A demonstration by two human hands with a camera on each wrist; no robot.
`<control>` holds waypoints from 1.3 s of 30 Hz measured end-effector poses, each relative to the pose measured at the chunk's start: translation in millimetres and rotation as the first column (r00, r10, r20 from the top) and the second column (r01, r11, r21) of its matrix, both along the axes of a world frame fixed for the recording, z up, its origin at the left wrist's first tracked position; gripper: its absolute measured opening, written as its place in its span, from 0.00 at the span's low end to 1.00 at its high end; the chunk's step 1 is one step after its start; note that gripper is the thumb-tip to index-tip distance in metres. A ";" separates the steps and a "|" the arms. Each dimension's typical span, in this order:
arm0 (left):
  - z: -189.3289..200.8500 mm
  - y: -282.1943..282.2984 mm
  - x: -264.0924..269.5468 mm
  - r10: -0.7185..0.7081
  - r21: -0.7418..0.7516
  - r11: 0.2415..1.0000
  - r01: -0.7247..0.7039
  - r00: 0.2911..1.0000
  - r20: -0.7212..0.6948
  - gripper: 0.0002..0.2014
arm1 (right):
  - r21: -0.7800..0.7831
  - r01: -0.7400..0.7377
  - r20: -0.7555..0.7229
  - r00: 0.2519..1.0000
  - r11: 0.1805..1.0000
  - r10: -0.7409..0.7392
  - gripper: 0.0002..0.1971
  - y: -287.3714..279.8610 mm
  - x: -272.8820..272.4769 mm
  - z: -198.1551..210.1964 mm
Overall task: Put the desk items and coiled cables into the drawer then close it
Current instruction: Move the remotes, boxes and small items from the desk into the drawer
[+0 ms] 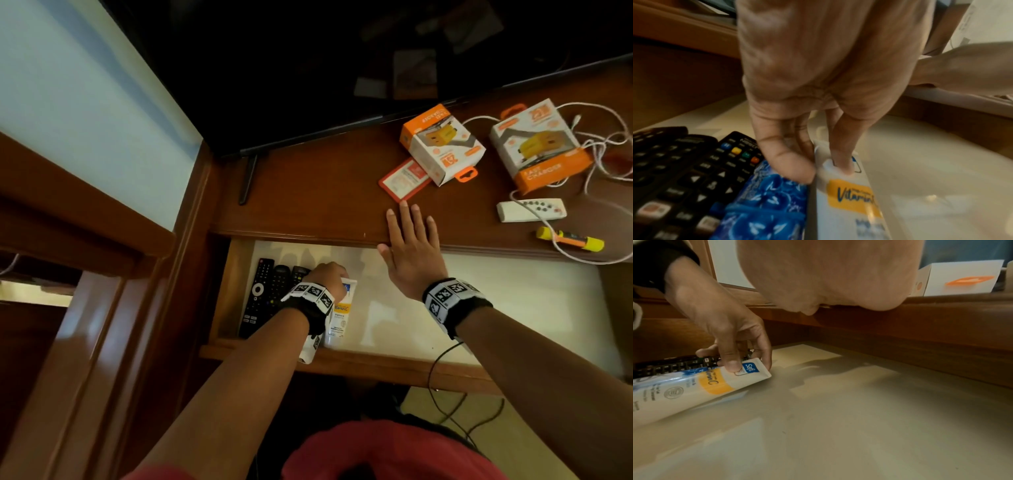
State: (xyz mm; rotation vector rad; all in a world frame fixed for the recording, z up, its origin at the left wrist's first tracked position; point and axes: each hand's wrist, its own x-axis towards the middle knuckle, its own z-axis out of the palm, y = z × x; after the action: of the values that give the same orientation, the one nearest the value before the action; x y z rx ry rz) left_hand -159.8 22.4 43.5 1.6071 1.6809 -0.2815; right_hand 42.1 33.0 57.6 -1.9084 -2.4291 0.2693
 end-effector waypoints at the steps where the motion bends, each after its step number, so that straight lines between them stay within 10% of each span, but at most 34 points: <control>1: -1.8 -2.2 0.3 -0.005 0.013 1.000 0.005 1.000 -0.020 0.16 | -0.004 0.003 0.000 1.000 1.000 -0.003 0.34 0.0 -0.5 0.1; 13: 59.6 11.7 9.1 -0.024 0.263 0.965 0.002 0.996 0.080 0.09 | -0.082 0.119 -0.330 0.934 0.990 -0.139 0.27 6.2 8.9 23.3; 19: 139.5 65.0 56.9 -0.080 0.502 0.860 -0.089 0.948 0.307 0.06 | 0.186 0.394 -0.449 0.849 0.900 -0.279 0.16 38.4 59.0 82.5; 25: 169.2 124.4 120.0 -0.247 0.579 0.784 0.225 0.968 -0.043 0.19 | 0.172 0.495 -0.228 0.861 0.852 -0.454 0.29 93.7 131.3 131.3; 32: 149.3 181.7 176.3 -0.510 0.377 0.665 0.645 0.761 -0.402 0.51 | 0.034 0.482 -0.023 0.876 0.875 -0.482 0.60 129.7 172.9 118.2; 39: 132.8 192.0 204.8 -0.515 0.235 0.615 0.753 0.609 -0.603 0.56 | 0.021 0.465 -0.054 0.884 0.885 -0.464 0.59 138.9 186.1 105.4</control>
State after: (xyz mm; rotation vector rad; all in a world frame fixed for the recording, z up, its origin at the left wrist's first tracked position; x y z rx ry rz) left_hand 44.9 214.4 176.3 2.7205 1.4695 -0.7488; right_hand 228.2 171.9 163.0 -2.3543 -1.8474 0.2437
